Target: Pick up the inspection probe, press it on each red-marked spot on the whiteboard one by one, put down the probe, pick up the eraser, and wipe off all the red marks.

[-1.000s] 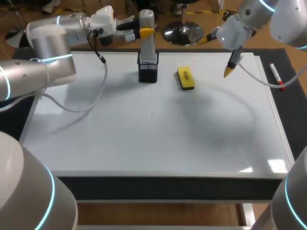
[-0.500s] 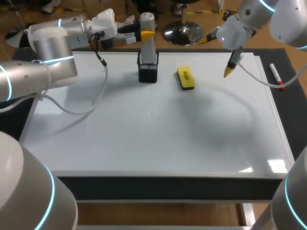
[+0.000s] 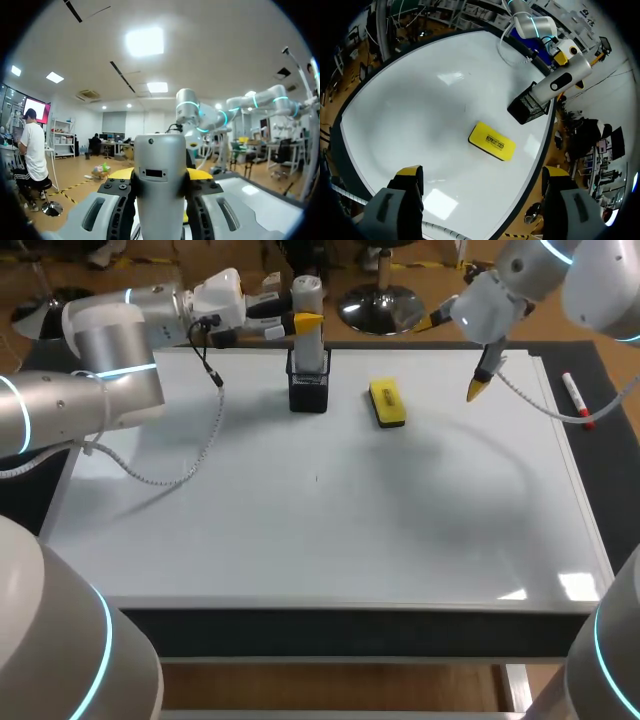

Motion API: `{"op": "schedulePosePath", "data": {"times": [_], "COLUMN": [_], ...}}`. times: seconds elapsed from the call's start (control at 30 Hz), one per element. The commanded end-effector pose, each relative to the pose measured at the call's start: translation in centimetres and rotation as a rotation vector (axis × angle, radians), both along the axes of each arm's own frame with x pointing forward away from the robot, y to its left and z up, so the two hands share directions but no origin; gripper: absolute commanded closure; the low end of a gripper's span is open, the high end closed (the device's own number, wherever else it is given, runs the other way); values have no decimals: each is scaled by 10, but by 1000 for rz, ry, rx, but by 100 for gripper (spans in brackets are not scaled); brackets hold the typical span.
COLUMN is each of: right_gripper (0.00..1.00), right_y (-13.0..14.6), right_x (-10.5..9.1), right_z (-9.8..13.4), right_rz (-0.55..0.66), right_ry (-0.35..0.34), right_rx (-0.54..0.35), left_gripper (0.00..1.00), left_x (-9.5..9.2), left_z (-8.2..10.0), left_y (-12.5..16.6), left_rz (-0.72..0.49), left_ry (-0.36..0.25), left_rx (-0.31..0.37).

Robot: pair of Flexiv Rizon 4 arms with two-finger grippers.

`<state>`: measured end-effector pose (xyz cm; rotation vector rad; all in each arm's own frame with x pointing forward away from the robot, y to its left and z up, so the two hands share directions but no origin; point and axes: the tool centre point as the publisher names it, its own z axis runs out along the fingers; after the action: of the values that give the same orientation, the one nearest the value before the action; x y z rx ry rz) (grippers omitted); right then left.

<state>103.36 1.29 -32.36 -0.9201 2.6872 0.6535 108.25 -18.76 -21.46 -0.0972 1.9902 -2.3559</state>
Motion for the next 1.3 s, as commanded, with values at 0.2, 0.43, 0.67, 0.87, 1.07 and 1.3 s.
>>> {"op": "schedulePosePath", "data": {"times": [0.2,0.43,0.67,0.87,1.07,1.3], "right_gripper": [0,0,0,0,0,0], "right_y": [0,0,0,0,0,0], "right_x": [0,0,0,0,0,0], "right_z": [1,1,1,1,1,1], "right_rz": [2,2,2,2,2,2], "right_ry": [1,1,1,1,1,1], "right_rx": [-5,-5,-5,-5,-5,-5], "left_gripper": [100,100,100,100,100,100], "left_x": [12,17,20,20,22,26], "left_z": [-16,-27,-37,-47,-54,-62], "left_y": [-3,-5,-4,-5,-6,-5], "left_rz": [-12,-7,-10,-18,-20,-19], "left_ry": [-4,2,6,14,12,10], "left_rx": [-16,-9,-1,4,8,16]}}
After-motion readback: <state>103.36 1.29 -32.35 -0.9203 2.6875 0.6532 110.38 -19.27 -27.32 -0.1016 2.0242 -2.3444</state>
